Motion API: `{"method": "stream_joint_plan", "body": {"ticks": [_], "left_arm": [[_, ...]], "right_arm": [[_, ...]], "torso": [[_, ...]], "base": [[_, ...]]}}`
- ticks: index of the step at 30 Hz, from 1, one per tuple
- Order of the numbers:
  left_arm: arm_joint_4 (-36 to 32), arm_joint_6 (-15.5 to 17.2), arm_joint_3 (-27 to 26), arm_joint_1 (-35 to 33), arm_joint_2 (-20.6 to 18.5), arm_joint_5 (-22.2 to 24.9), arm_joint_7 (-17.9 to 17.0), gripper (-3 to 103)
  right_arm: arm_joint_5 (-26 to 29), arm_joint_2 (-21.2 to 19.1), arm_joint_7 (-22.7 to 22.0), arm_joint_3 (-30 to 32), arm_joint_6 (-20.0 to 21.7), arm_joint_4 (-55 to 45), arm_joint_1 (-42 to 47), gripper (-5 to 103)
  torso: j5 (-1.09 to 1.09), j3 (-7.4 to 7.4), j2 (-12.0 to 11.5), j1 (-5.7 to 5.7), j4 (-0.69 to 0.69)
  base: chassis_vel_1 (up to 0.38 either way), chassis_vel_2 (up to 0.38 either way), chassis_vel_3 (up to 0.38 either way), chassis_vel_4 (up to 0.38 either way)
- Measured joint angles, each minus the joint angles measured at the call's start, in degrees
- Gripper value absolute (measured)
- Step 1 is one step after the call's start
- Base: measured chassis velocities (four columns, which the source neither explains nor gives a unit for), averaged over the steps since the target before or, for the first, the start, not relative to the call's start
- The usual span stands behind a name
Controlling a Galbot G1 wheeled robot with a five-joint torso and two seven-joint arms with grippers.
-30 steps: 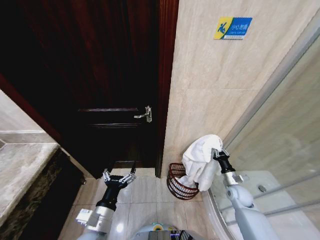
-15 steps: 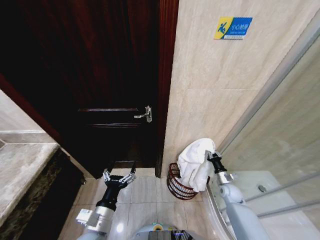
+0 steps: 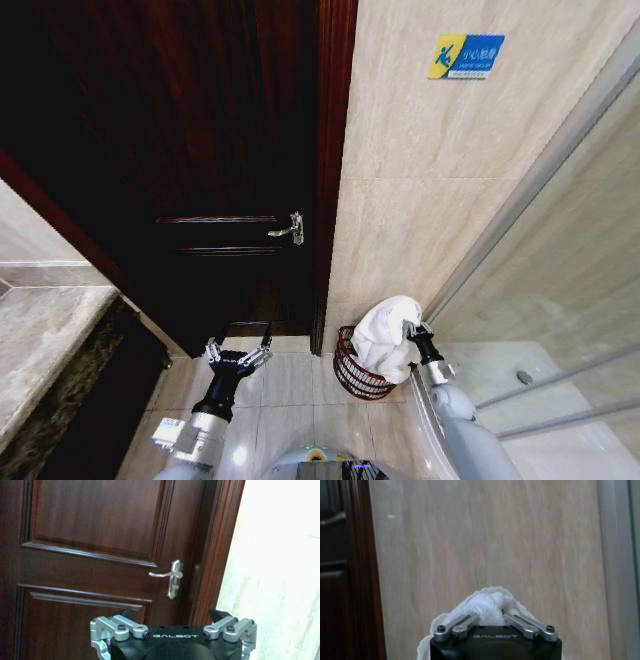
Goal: Discard the used towel into the hamper.
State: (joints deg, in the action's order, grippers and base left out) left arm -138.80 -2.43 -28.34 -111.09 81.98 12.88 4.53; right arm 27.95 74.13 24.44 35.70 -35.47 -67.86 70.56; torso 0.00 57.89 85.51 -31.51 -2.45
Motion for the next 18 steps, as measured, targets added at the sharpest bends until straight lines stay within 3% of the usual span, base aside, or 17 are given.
{"method": "stream_joint_plan", "body": {"ticks": [6, 11, 18], "left_arm": [[0.0, 0.0, 0.0, 0.0, 0.0, 0.0, 0.0, 100], [0.0, 0.0, 0.0, 0.0, 0.0, 0.0, 0.0, 100], [0.0, 0.0, 0.0, 0.0, 0.0, 0.0, 0.0, 100]], "right_arm": [[0.27, 1.09, 1.2, -1.64, -0.7, 6.97, -1.62, 4], [-1.81, 2.25, 2.52, -1.88, -1.43, 19.67, -7.77, 4], [-3.02, 2.63, 2.7, -1.48, -1.43, 23.62, -10.55, 4]], "torso": [[0.0, 0.0, 0.0, 0.0, 0.01], [0.0, 0.0, 0.0, 0.0, 0.0], [-0.03, 0.0, 0.0, 0.0, 0.0]], "base": [[0.0, 0.0, 0.0, 0.0], [0.0, 0.0, 0.0, 0.0], [0.0, 0.0, 0.0, 0.0]]}}
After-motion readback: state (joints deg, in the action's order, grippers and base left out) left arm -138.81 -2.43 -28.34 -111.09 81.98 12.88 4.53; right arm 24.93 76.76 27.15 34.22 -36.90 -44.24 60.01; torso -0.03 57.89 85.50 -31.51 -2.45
